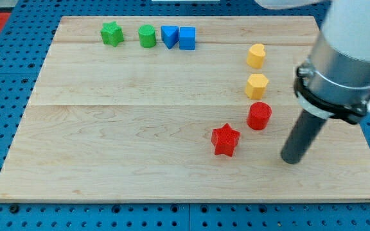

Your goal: Drag the arm towards the center left of the board

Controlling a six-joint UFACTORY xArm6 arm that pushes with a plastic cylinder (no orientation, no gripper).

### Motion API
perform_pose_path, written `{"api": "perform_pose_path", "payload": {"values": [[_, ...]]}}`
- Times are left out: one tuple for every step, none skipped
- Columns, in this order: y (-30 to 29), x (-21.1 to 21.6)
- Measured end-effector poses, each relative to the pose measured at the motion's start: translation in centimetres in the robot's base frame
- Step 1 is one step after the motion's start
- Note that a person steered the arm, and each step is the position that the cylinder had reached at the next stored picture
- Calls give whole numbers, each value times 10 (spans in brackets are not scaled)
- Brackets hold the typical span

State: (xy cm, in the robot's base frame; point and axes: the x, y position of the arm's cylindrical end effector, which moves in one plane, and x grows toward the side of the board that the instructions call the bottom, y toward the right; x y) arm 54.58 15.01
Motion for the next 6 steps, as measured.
{"api": "perform_pose_path", "payload": {"values": [[-51,-14],[-119,-16],[-99,-2],[-116,12],[-232,8],[-355,-10]]}}
